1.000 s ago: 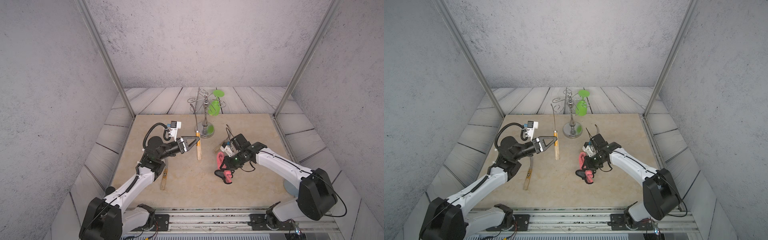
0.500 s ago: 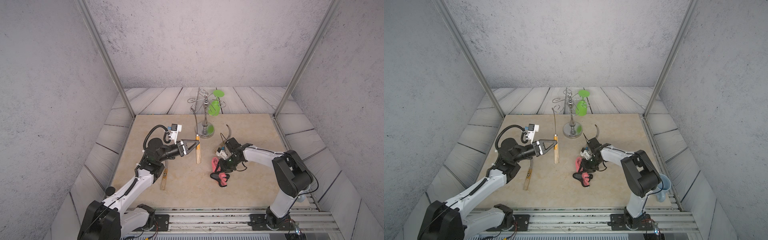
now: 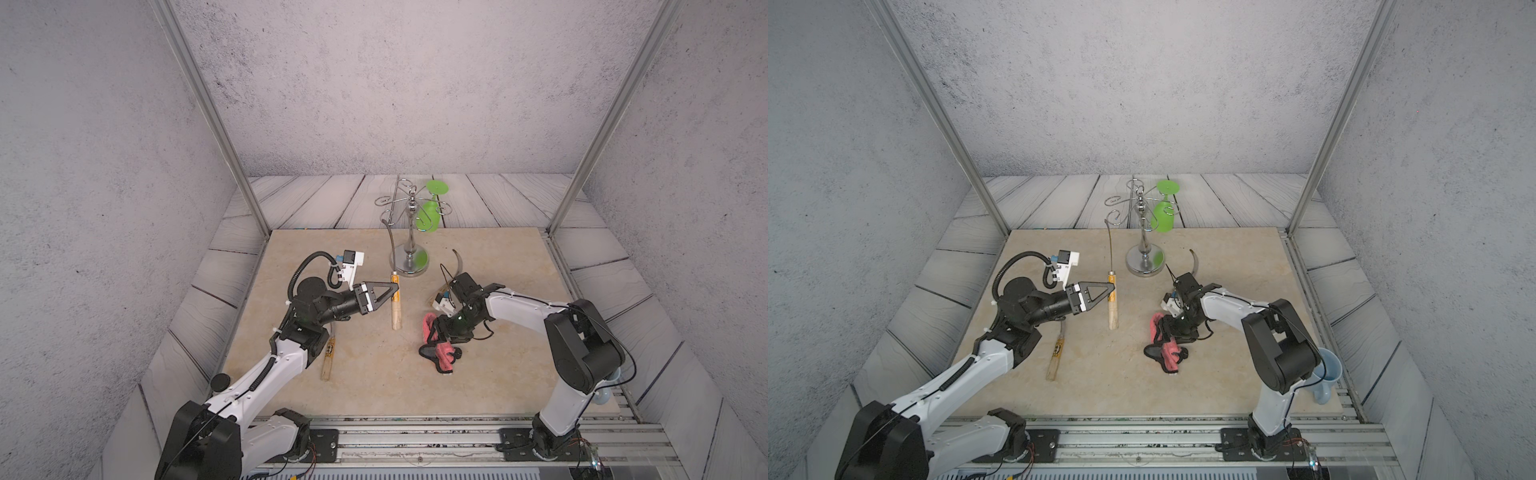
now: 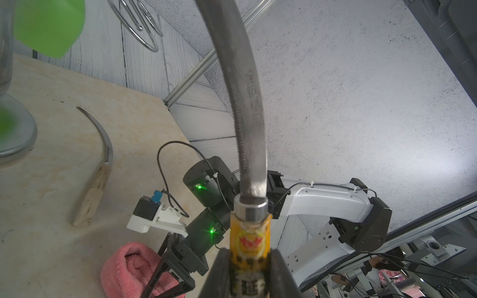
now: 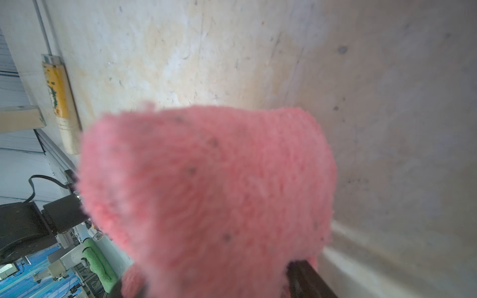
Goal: Wipe small sickles with rags
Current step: Place the rag at the center of the board, then adjust the small sickle.
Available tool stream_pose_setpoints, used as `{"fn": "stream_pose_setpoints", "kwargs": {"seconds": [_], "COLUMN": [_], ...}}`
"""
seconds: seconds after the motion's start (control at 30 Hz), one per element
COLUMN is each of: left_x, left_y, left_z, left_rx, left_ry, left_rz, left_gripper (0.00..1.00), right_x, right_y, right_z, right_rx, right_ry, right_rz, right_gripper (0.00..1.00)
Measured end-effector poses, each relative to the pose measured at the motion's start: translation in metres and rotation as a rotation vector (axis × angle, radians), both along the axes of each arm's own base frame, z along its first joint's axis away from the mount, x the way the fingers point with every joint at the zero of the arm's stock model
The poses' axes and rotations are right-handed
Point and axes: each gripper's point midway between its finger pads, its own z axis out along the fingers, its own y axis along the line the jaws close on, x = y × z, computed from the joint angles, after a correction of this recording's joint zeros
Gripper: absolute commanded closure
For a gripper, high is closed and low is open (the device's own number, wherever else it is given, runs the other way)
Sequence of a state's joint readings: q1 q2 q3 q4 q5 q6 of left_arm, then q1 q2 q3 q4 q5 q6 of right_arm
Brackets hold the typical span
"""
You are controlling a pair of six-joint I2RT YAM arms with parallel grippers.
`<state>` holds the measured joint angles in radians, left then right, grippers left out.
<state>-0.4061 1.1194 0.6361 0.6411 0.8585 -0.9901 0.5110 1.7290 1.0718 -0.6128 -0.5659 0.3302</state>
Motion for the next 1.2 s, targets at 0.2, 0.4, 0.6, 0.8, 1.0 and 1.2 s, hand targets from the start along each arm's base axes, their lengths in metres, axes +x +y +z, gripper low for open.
{"fn": "stream_pose_setpoints", "kwargs": {"seconds": [0.2, 0.4, 0.6, 0.8, 1.0, 1.2], "left_x": [-0.001, -0.005, -0.014, -0.026, -0.04, -0.044], "left_y": [0.0, -0.001, 0.001, -0.002, -0.01, -0.014], "left_z": [-0.007, -0.017, -0.021, -0.035, -0.041, -0.042], "left_rx": [0.008, 0.03, 0.039, 0.04, 0.04, 0.045], "left_ry": [0.017, 0.047, 0.052, 0.08, 0.086, 0.081], "left_rz": [-0.006, -0.024, -0.036, -0.073, -0.127, -0.146], "left_gripper": [1.0, 1.0, 1.0, 1.0, 1.0, 1.0], "right_x": [0.001, -0.002, -0.003, 0.006, 0.015, 0.01], "right_y": [-0.002, -0.009, -0.011, 0.003, 0.026, 0.056], "right_z": [0.069, 0.114, 0.126, 0.154, 0.192, 0.228], "right_rx": [0.058, 0.082, 0.085, 0.202, 0.346, 0.464], "right_ry": [-0.14, -0.236, -0.256, -0.31, -0.365, -0.417], "right_rz": [0.005, -0.001, -0.013, -0.05, -0.053, 0.007], "right_gripper": [0.28, 0.28, 0.28, 0.34, 0.34, 0.35]}}
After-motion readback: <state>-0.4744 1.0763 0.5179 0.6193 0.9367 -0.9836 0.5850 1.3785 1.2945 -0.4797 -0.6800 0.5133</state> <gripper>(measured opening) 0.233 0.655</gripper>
